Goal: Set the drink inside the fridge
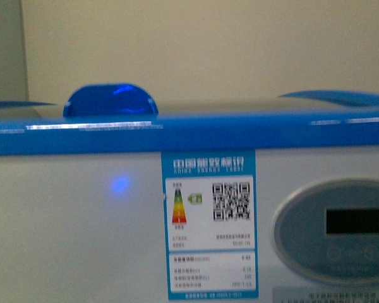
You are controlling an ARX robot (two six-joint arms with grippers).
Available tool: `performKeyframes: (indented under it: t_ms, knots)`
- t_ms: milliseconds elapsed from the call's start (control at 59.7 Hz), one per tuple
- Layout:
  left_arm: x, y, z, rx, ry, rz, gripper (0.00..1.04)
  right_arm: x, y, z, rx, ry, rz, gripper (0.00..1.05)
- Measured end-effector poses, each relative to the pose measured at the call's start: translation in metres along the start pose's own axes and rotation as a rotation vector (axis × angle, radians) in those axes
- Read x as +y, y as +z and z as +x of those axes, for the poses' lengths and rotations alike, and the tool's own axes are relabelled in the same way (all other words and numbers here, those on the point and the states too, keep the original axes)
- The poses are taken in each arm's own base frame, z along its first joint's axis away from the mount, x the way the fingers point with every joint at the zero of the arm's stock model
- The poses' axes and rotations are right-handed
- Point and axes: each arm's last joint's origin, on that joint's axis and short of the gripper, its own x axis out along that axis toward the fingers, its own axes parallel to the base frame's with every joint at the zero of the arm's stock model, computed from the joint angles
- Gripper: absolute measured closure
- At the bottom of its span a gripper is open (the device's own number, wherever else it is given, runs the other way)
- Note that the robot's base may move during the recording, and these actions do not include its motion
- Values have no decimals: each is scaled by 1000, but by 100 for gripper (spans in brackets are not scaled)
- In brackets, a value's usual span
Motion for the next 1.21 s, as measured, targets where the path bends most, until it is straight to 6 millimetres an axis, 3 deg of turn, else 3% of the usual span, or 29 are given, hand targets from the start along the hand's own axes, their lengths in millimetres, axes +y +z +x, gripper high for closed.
performKeyframes:
  t_ms: [971,1072,1206]
  knots:
    - [0,-1,1,39,-18,-43,8,0,0,0,-2,0,1,63]
    - [2,8,19,129,-58,-173,8,0,0,0,-2,0,1,63]
    - [-5,34,58,72,-232,-52,8,0,0,0,-2,-1,1,63]
